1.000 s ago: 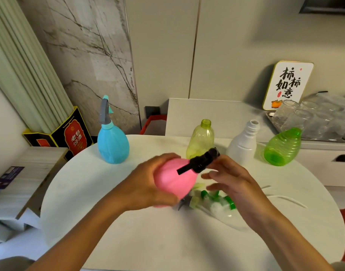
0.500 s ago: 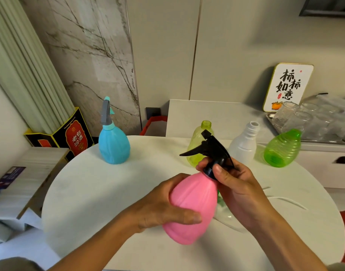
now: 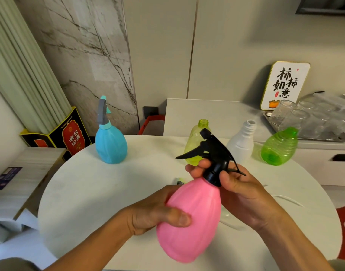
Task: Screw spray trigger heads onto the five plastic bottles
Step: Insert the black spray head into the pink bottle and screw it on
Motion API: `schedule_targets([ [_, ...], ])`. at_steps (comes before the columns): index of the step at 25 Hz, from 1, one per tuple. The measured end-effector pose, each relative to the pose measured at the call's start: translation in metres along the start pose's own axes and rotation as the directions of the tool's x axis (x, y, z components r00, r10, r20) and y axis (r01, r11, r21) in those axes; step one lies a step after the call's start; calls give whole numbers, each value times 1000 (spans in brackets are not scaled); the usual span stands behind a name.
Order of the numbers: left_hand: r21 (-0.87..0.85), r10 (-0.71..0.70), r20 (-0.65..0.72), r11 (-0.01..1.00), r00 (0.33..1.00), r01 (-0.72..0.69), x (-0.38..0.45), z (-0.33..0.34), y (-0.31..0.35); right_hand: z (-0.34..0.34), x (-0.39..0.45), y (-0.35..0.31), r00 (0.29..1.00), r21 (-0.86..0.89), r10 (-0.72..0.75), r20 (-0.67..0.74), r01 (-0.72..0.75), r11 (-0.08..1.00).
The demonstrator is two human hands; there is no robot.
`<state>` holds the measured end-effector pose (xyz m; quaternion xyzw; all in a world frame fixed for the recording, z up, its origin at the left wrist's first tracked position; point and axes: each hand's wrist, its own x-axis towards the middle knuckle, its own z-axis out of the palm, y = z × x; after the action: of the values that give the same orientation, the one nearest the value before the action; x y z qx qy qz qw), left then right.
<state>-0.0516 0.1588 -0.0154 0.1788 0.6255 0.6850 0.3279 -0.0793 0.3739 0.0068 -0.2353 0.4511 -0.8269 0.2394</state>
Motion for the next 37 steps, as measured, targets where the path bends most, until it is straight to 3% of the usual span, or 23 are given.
schedule_targets([
  [4, 225, 74, -347, 974, 935, 6, 5, 5, 0, 0, 5, 8, 958, -203, -109, -264, 55, 978],
  [9, 345, 137, -431, 938, 892, 23, 6, 15, -1, 5, 7, 10, 930, -262, -171, -325, 86, 961],
  [12, 279, 61, -362, 959, 930, 46, 5, 11, 2, 3, 5, 6, 951, -141, -87, -298, 46, 989],
  [15, 163, -11, -172, 986, 985, 40, -1, 5, 8, 4, 0, 3, 988, -7, -3, -153, 2, 1000],
  [17, 124, -17, -120, 992, 993, 32, -4, 3, 9, 8, -1, 0, 997, 13, 2, -79, -1, 1000],
  [23, 61, 65, -179, 997, 982, -55, 0, 5, 4, 18, 1, 6, 974, -84, -84, -212, 67, 994],
  [30, 106, 70, -188, 993, 980, -51, 4, 4, 8, 18, 1, 3, 962, -179, -132, -240, 90, 980],
  [32, 192, 43, -165, 981, 985, -11, 3, 0, 13, 16, 2, 3, 942, -264, -157, -295, 78, 961],
  [34, 401, 21, -245, 913, 969, 81, 1, 4, 14, 14, 2, 6, 911, -337, -196, -364, 67, 939],
  [37, 677, 198, -447, 712, 872, 186, 3, 25, 4, 19, 5, 15, 903, -384, -220, -370, 67, 921],
])
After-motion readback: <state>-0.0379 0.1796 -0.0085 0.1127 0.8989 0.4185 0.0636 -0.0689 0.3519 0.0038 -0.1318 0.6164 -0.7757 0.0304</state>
